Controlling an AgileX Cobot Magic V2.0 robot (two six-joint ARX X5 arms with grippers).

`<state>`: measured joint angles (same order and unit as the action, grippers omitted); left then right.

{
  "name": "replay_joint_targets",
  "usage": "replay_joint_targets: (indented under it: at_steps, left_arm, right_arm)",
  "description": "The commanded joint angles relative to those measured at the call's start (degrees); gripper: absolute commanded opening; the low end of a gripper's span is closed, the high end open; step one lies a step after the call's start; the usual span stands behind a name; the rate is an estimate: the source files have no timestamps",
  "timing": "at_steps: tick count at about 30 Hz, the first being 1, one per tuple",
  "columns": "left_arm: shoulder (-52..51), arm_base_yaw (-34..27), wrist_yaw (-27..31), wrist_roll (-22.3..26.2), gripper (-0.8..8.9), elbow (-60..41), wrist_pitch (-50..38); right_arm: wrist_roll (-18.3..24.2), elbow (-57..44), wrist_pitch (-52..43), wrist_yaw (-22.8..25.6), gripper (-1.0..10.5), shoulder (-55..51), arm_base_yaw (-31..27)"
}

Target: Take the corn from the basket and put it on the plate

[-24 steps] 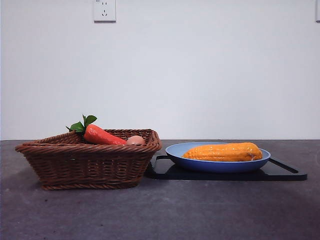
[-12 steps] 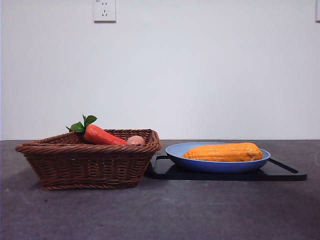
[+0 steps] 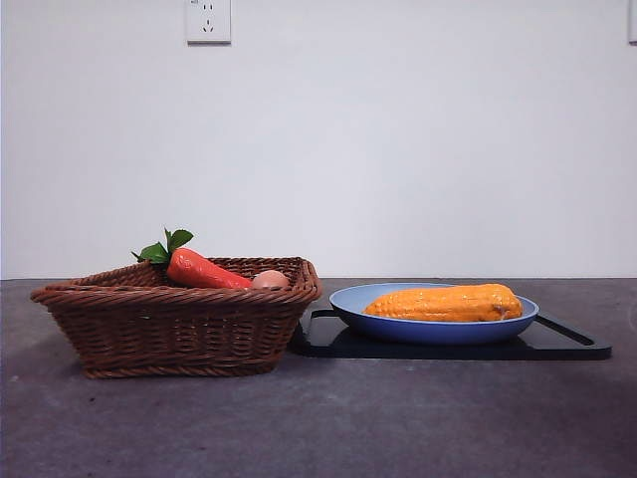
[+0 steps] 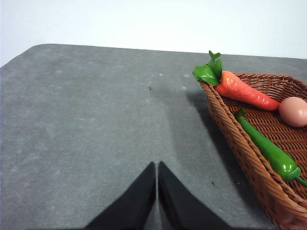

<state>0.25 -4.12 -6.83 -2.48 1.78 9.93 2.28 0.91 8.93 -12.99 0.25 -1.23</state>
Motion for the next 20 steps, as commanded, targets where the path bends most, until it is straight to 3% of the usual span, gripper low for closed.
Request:
replay_joint_targets:
  at_steps: [1, 20]
  left_arm:
    - [0.00, -0.15, 0.00, -0.13, 0.07, -1.57, 0.33]
    - [0.00, -0.15, 0.00, -0.13, 0.07, -1.57, 0.33]
  right_arm:
    - [-0.72, -0.33, 0.35, 0.46, 0.0, -0.04, 0.02]
    - [-0.72, -0.33, 0.15, 1.07, 0.0, -0.04, 0.02]
